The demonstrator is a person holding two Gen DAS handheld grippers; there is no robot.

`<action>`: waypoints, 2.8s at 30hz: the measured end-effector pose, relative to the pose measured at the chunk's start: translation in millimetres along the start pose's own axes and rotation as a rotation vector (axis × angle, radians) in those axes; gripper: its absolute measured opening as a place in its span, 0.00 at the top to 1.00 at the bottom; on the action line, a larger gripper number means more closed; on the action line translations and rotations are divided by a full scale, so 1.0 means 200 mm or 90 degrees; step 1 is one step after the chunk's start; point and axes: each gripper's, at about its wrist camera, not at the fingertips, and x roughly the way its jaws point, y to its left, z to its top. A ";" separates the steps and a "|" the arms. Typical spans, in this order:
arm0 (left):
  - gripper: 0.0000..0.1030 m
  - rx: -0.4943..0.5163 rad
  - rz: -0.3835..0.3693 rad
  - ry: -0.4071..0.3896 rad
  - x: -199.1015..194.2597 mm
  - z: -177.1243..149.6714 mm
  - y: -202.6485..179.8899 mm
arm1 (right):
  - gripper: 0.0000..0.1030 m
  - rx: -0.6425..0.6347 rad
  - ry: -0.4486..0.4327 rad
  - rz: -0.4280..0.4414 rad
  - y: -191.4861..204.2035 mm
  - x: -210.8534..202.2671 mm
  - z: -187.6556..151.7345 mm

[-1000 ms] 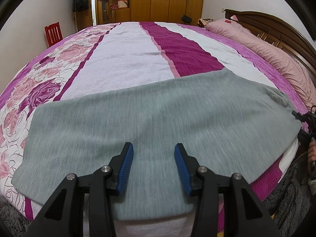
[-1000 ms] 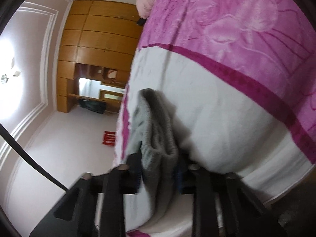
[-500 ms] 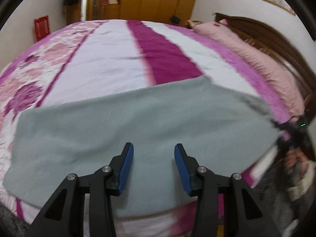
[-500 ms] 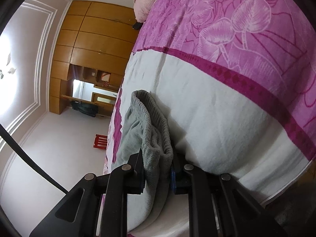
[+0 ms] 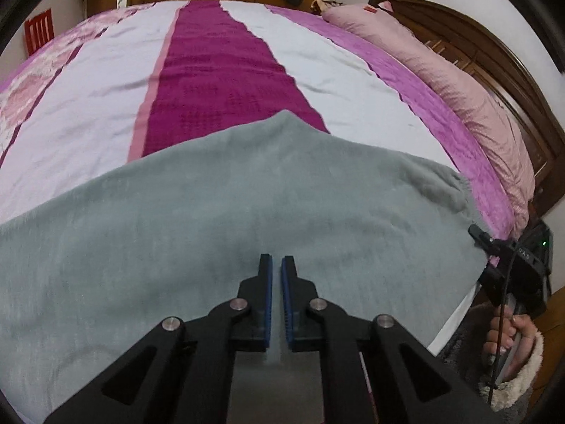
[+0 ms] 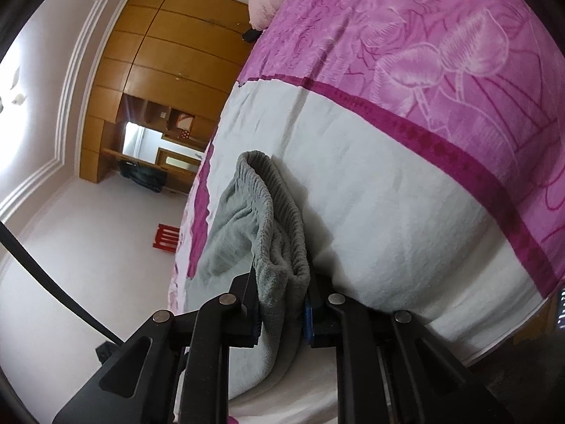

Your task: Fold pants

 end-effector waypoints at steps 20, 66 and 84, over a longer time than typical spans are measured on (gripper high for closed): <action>0.97 -0.039 0.096 -0.027 0.07 -0.07 0.02 | 0.83 -0.010 -0.006 -0.015 0.03 0.01 -0.01; 0.46 -0.184 -0.195 -0.080 -0.35 -0.06 0.45 | 0.85 -0.568 -0.100 -0.098 1.99 -0.02 -0.55; 0.32 -0.404 0.015 -0.194 -0.83 -0.57 1.69 | 0.85 -0.930 -0.024 -0.126 2.26 0.58 -1.73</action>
